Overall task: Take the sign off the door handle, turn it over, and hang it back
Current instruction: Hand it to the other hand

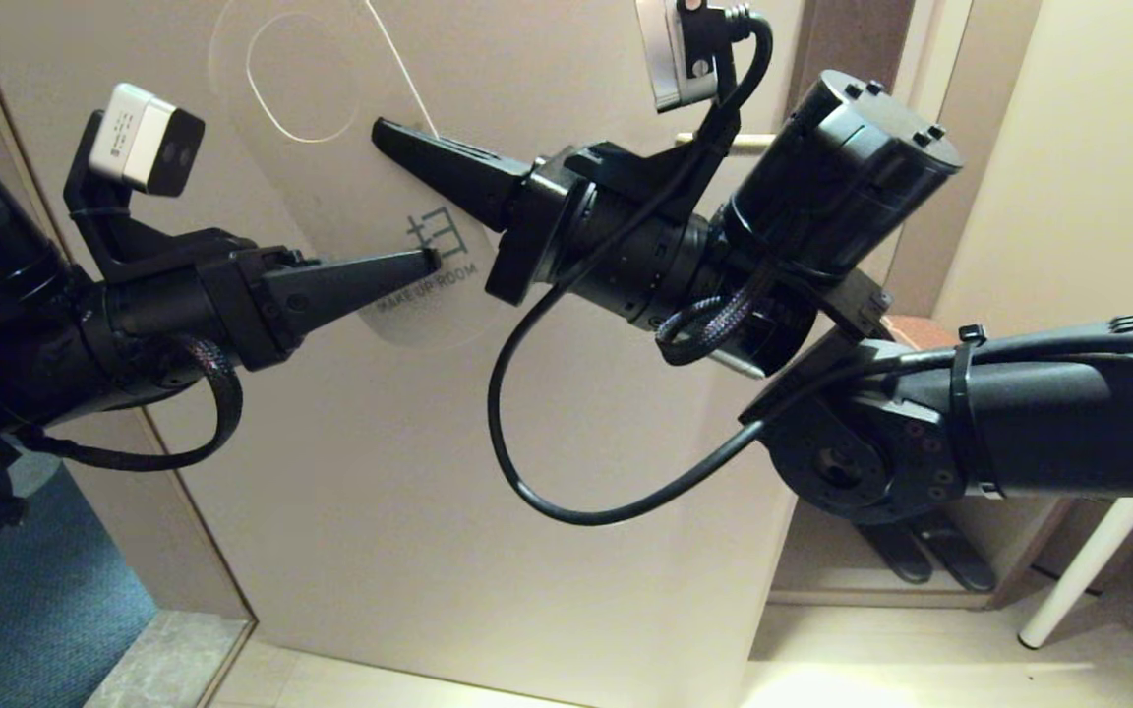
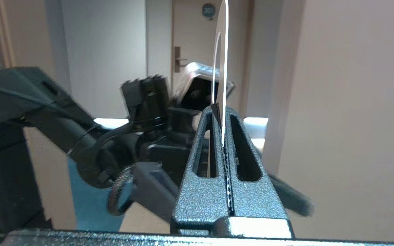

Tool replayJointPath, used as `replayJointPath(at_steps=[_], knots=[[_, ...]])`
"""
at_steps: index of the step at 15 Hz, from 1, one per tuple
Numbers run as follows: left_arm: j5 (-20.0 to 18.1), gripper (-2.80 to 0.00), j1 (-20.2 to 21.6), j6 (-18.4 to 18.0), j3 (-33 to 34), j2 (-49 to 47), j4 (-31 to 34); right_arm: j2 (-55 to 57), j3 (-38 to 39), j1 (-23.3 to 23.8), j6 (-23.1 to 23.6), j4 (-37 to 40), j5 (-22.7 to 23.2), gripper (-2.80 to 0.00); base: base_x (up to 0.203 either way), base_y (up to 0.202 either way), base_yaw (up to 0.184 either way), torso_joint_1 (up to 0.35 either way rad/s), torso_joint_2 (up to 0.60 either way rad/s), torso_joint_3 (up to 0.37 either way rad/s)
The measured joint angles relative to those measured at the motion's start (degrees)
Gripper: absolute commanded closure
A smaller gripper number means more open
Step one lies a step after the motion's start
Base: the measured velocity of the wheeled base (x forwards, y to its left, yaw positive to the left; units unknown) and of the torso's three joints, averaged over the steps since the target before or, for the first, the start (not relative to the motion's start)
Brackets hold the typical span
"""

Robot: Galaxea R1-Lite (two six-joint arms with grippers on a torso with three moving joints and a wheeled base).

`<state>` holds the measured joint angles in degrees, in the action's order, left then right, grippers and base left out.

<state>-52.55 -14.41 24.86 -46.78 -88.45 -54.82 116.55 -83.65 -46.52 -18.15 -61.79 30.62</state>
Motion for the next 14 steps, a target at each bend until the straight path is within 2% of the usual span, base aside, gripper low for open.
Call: replayJointPath(at_steps=[14], knots=[[-0.17,-2.80,-0.94,0.55,2.46,0.80,0.11,0.41,-0.26,0.05,0.05,0.02,0.11,0.00,0.000,0.000,0.000,0.000,0.00,0.000]])
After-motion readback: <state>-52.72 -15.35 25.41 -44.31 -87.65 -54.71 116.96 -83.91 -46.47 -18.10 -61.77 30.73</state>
